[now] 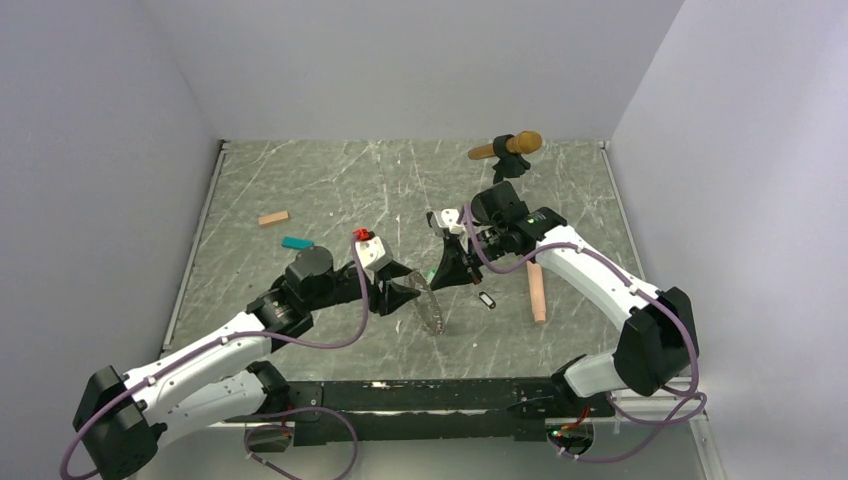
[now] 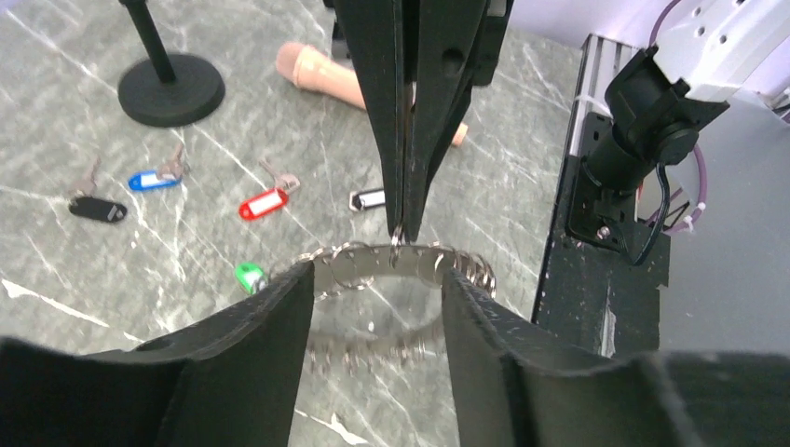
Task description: Put the keys on the keyring
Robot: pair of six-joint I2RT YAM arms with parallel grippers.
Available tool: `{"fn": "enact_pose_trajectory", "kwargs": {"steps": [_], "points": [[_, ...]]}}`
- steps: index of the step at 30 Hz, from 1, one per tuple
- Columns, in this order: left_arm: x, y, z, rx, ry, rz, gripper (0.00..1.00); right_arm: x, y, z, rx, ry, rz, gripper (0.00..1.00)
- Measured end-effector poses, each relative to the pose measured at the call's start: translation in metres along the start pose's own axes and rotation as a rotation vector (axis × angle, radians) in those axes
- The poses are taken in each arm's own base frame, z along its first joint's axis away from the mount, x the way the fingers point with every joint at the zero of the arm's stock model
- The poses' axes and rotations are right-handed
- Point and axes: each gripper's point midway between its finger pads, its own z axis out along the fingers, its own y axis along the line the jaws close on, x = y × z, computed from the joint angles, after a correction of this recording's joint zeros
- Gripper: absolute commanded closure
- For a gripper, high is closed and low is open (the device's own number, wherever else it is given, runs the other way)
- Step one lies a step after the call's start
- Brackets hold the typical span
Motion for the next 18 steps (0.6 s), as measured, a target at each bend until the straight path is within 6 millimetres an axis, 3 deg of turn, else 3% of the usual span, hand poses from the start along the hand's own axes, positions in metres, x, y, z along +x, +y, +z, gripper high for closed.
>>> {"fn": "enact_pose_trajectory", "kwargs": {"steps": [9,18], "points": [[0.033,0.005,0.009,0.002,0.118,-0.029,0.45,0.002,-0.001,-0.002,0.008,0.029,-0.005,1.00],[0.037,0.010,0.022,0.006,0.108,-0.029,0.56,0.004,0.002,-0.002,0.001,0.035,0.004,1.00]]}}
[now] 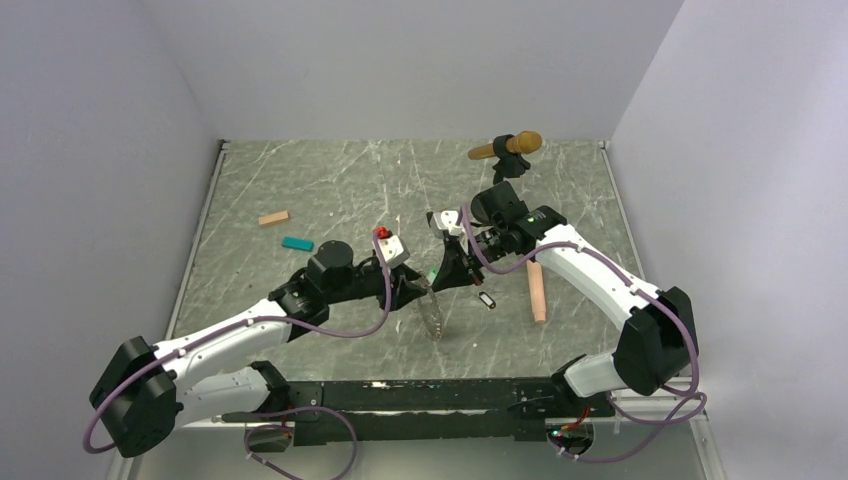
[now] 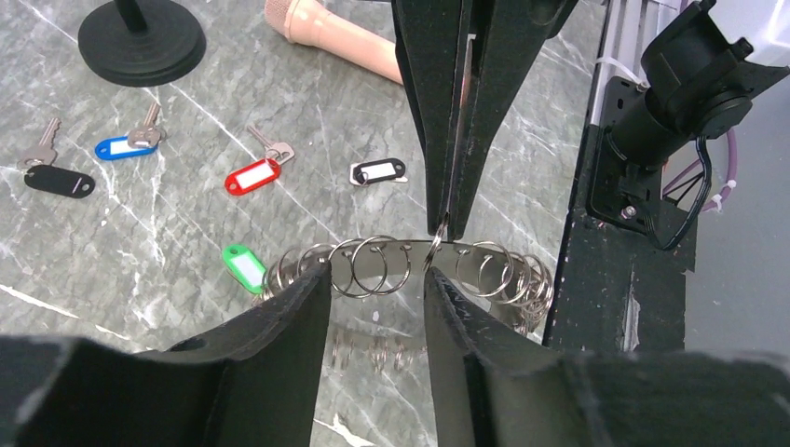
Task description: Put the keys on the keyring
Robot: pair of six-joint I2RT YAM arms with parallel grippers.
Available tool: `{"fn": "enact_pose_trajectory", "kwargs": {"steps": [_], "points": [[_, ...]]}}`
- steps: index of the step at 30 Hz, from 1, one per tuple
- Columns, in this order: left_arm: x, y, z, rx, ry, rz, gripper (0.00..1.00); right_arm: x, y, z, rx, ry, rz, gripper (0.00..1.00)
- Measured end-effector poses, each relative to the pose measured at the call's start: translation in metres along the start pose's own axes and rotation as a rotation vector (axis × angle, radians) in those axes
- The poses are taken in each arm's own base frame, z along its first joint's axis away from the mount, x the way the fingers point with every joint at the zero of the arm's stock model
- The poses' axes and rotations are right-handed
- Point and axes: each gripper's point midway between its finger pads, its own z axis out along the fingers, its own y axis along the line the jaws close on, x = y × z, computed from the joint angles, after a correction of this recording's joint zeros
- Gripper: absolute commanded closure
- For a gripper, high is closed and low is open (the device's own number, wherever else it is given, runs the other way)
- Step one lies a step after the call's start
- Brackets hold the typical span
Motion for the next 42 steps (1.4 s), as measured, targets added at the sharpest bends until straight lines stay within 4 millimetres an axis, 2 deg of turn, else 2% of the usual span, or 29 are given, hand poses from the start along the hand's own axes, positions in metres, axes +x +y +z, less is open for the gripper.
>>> {"fn": "enact_pose_trajectory", "kwargs": {"steps": [4,10,18,21,25,29,31,36,42], "points": [[0.000,-0.001,0.003,0.011,-0.004,-0.001,0.62,0.001,0.000,0.000,-0.001,0.002,0.003,1.00],[-0.006,-0.008,0.007,0.056,-0.034,-0.009,0.65,0.002,0.000,0.001,-0.002,0.003,0.006,1.00],[-0.010,-0.016,0.008,0.102,-0.048,-0.017,0.85,0.002,0.000,0.001,-0.003,0.002,0.008,1.00],[-0.008,-0.018,0.009,0.118,-0.042,-0.020,1.00,0.002,0.000,0.000,-0.003,0.005,0.010,1.00],[-0.006,-0.020,0.009,0.134,-0.034,-0.017,1.00,0.003,-0.001,0.000,0.002,0.009,0.013,0.99],[-0.007,-0.020,0.008,0.127,-0.038,-0.012,1.00,0.003,-0.001,0.000,0.002,0.008,0.022,0.77],[-0.008,-0.018,0.005,0.107,-0.058,-0.010,1.00,0.001,0.000,0.001,-0.005,-0.003,0.021,0.71],[-0.007,-0.017,-0.011,0.059,-0.155,-0.006,1.00,-0.006,0.003,-0.001,-0.028,-0.042,0.017,0.68],[-0.024,-0.018,-0.017,0.052,-0.282,-0.012,1.00,-0.018,0.008,-0.003,-0.045,-0.108,-0.023,0.68]]}}
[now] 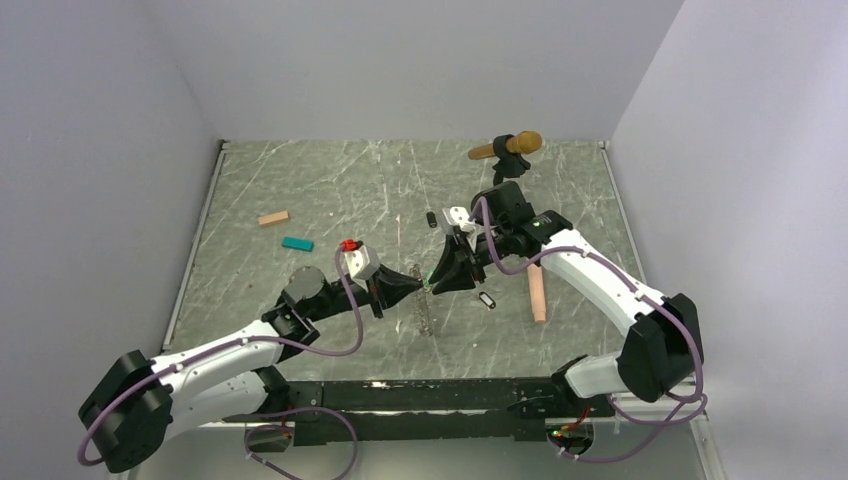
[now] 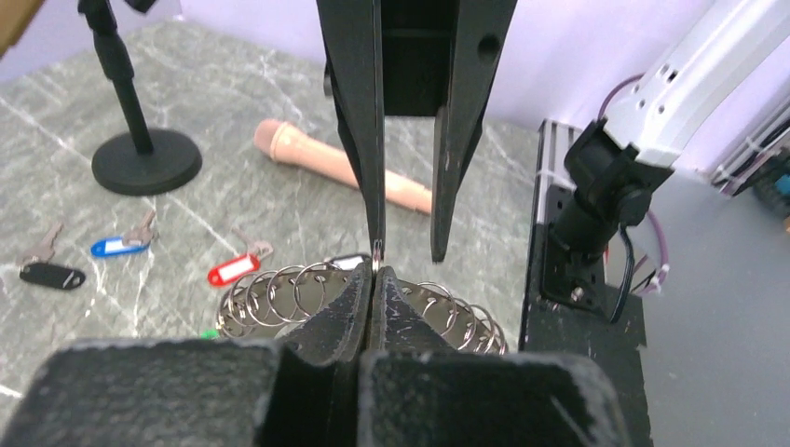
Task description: Put the keys on the keyring
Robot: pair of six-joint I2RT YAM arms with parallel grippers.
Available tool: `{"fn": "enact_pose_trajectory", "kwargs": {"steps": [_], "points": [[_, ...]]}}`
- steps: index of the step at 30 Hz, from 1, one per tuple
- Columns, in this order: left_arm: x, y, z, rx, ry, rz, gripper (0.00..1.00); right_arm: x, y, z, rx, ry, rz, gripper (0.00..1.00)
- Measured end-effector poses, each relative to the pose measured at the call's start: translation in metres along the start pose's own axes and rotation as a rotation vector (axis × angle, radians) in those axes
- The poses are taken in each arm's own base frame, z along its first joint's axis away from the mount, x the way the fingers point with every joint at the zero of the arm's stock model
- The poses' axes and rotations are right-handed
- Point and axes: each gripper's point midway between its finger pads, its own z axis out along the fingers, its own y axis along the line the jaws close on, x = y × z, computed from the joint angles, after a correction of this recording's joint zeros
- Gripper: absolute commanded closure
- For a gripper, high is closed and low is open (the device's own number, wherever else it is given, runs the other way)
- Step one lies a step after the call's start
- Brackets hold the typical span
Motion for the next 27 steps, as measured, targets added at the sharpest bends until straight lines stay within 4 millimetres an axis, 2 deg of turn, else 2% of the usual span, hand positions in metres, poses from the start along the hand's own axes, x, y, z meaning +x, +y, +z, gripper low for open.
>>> {"fn": "enact_pose_trajectory", "kwargs": {"steps": [6,14,21,27], "points": [[-0.020,-0.004,0.008,0.029,-0.093,-0.007,1.00,-0.001,0.001,0.003,-0.003,-0.042,0.008,0.68],[-0.022,-0.005,0.011,0.044,-0.113,-0.027,1.00,-0.007,-0.003,0.002,0.006,-0.066,0.005,0.69],[-0.025,-0.008,0.012,0.058,-0.123,-0.027,1.00,-0.011,-0.003,-0.001,0.013,-0.077,0.015,0.82],[-0.024,-0.008,0.012,0.062,-0.120,-0.027,1.00,-0.012,-0.004,-0.001,0.016,-0.081,0.020,0.80]]}}
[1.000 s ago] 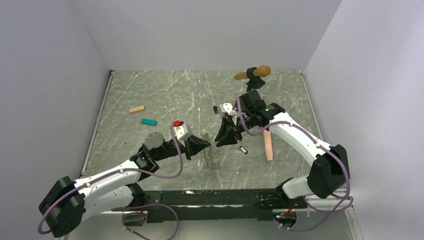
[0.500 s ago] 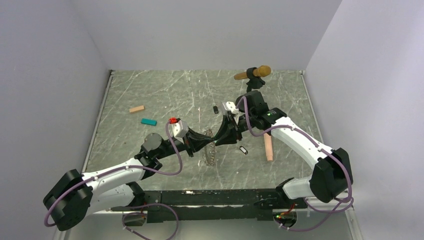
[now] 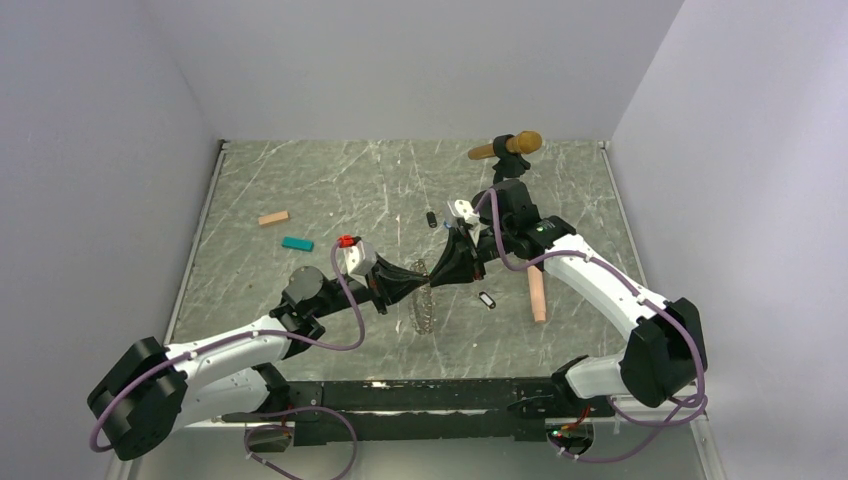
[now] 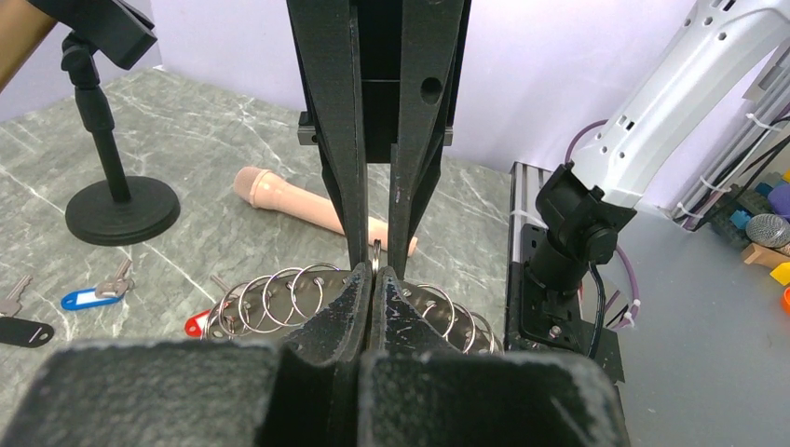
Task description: Put the keys on the keyring
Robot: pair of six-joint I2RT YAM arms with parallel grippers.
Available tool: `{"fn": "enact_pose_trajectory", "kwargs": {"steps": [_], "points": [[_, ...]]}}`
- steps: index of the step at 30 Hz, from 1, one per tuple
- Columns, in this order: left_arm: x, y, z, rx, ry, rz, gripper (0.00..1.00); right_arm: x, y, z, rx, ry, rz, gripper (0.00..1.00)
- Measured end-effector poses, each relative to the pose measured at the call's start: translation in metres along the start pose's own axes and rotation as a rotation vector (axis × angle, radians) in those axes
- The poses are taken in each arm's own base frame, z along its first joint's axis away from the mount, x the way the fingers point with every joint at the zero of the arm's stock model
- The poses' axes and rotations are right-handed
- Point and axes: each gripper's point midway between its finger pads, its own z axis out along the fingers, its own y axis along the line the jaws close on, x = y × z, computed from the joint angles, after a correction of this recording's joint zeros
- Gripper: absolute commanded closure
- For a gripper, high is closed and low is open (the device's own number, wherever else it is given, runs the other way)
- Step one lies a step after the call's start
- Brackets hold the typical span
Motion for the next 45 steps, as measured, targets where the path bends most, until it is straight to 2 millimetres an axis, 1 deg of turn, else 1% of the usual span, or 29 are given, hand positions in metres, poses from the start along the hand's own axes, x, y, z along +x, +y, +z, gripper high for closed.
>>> {"fn": "enact_pose_trajectory", "kwargs": {"steps": [6,11,15,17,24,26,28,30,33,36,39,45], "points": [[0.002,0.000,0.000,0.000,0.007,-0.003,1.00,0.000,-0.001,-0.001,0.005,-0.001,0.000,0.82],[0.002,0.001,0.000,0.000,0.007,-0.002,1.00,0.000,-0.002,-0.002,0.007,-0.003,0.003,0.92],[0.003,0.001,0.000,-0.001,0.010,0.000,1.00,-0.001,-0.001,-0.001,0.004,-0.004,0.006,0.95],[0.003,0.001,0.000,-0.001,0.010,0.002,1.00,0.000,-0.001,-0.001,0.004,-0.004,0.006,0.99],[0.006,0.001,0.000,-0.002,0.023,0.004,1.00,0.003,0.000,-0.002,0.001,0.004,-0.007,1.00],[0.008,0.002,0.000,-0.003,0.034,0.005,0.95,0.005,0.001,-0.002,0.001,0.011,-0.014,1.00],[0.011,0.002,0.000,-0.004,0.048,0.008,0.83,0.007,0.001,-0.003,0.003,0.020,-0.018,1.00],[0.013,0.002,-0.001,-0.006,0.064,0.011,0.66,0.009,0.001,-0.003,0.008,0.032,-0.022,1.00],[0.018,0.003,-0.006,-0.018,0.096,0.014,0.55,0.009,0.001,-0.004,0.012,0.046,-0.026,1.00],[0.021,0.002,-0.012,-0.025,0.125,0.021,0.49,0.010,-0.001,-0.006,0.025,0.068,-0.038,1.00],[0.018,0.001,-0.018,-0.038,0.164,0.052,0.45,0.013,-0.004,-0.009,0.040,0.109,-0.053,1.00],[-0.006,0.004,-0.028,-0.067,0.239,0.213,0.44,0.029,-0.014,-0.009,0.068,0.281,-0.095,1.00]]}}
